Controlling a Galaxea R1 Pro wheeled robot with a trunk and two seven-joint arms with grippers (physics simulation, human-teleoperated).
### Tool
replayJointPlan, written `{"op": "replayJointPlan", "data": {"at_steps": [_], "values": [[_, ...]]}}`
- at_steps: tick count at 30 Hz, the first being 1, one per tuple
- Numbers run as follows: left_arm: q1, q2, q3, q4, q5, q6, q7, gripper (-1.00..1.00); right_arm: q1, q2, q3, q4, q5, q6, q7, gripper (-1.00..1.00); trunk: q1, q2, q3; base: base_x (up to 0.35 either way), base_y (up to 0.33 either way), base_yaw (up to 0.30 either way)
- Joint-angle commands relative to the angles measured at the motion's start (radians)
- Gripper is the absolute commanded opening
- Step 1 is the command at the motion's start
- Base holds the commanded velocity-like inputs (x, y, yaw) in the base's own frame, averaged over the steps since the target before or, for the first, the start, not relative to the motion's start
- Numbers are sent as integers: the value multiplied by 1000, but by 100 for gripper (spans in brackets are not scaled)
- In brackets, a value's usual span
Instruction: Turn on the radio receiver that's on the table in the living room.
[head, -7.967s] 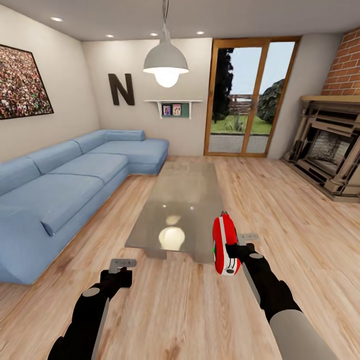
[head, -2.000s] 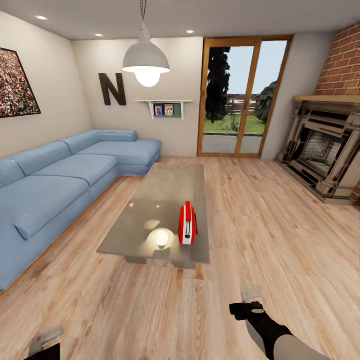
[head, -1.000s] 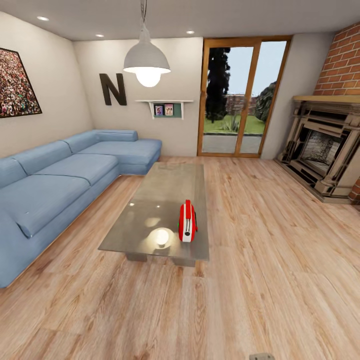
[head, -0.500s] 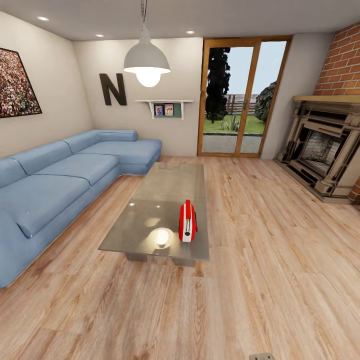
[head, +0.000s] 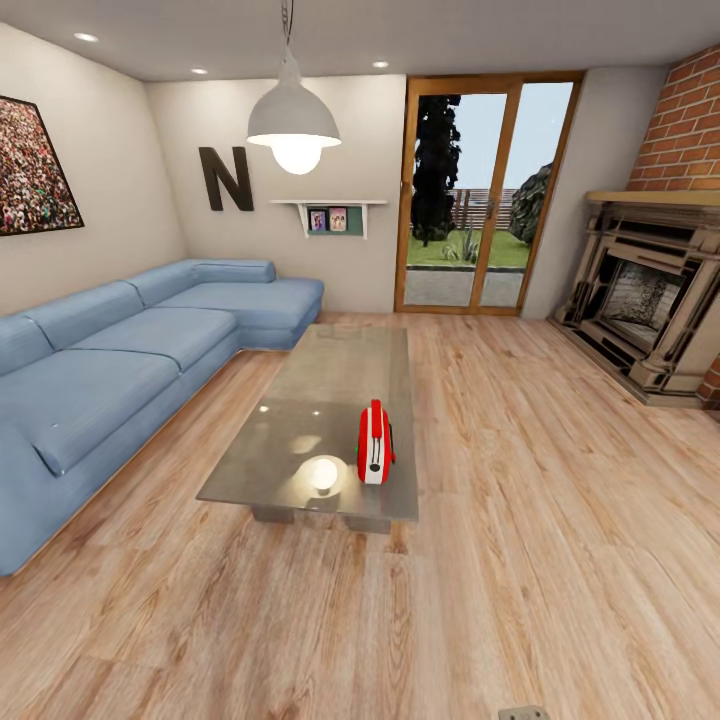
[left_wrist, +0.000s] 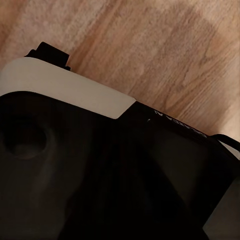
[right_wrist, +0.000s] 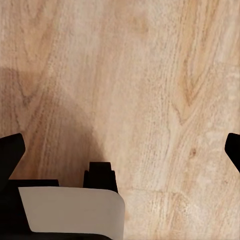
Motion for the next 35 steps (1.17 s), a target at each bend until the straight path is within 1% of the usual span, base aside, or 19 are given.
{"op": "replayJointPlan", "data": {"at_steps": [1,35], "values": [[0,0,0,0,0,0,0,-100,0,0,0,0,0,0,0,100,0,0,0,0,0,0],[0,0,0,0,0,0,0,-100,0,0,0,0,0,0,0,100,0,0,0,0,0,0]]}}
